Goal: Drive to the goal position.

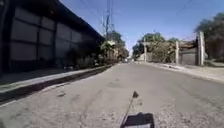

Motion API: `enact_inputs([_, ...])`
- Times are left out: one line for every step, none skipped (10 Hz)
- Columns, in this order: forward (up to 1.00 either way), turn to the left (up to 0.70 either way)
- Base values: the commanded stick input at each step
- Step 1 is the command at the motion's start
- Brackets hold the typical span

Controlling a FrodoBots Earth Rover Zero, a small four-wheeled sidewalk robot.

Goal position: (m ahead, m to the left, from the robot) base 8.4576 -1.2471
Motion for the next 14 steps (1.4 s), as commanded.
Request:
enact_inputs([1.00,-0.23])
enact_inputs([1.00,-0.38])
enact_inputs([1.00,-0.39])
enact_inputs([1.00,-0.36])
enact_inputs([1.00,-0.20])
enact_inputs([1.00,-0.03])
enact_inputs([1.00,-0.02])
enact_inputs([1.00,-0.03])
enact_inputs([1.00,-0.03])
enact_inputs([1.00,-0.03])
enact_inputs([1.00,-0.03])
enact_inputs([1.00,-0.03])
enact_inputs([1.00,-0.05])
enact_inputs([1.00,-0.19])
